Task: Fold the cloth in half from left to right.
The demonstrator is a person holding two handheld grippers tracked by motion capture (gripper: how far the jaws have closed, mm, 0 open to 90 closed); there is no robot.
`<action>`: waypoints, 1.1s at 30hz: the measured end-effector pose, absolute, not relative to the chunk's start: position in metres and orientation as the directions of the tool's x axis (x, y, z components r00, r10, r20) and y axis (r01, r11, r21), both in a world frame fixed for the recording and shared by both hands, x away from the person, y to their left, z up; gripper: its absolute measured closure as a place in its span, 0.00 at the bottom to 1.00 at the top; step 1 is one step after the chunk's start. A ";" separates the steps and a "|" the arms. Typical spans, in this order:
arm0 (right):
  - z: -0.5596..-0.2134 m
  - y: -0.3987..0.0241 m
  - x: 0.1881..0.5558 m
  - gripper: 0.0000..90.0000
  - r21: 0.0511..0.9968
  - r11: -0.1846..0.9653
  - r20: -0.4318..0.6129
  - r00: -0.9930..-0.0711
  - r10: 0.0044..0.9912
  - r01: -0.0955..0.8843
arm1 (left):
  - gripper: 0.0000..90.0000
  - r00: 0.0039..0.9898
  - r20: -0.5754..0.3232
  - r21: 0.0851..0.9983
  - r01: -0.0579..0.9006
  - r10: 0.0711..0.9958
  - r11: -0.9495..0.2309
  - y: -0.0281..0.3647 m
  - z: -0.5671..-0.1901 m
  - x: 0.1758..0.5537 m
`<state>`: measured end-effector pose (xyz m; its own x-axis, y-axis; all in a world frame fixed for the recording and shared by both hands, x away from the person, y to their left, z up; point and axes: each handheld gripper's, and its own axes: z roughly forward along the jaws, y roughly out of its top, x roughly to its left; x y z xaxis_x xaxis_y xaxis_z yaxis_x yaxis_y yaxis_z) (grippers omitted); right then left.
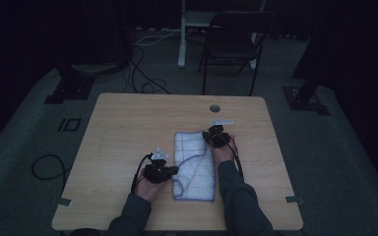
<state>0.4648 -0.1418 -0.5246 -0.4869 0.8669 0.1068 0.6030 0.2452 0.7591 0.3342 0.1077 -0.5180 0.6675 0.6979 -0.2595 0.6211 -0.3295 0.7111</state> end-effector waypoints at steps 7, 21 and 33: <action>-0.524 -0.148 0.463 0.99 0.757 0.245 0.100 -0.477 0.873 0.606 | 0.97 0.744 -0.258 0.742 0.561 0.616 -0.368 0.094 -0.498 0.311; -0.529 -0.162 0.458 0.99 0.753 0.239 0.104 -0.469 0.877 0.613 | 0.97 0.797 -0.294 0.743 0.538 0.527 -0.399 0.051 -0.498 0.300; -0.534 -0.167 0.463 0.98 0.742 0.243 0.104 -0.465 0.879 0.625 | 0.96 0.804 -0.310 0.720 0.547 0.508 -0.428 0.019 -0.512 0.300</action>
<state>0.4631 -0.1668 -0.5339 -0.4655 0.8790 0.1038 0.6248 0.2433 0.7419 0.2999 0.0193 -0.5117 0.8039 0.5078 -0.3095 0.5472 -0.4275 0.7196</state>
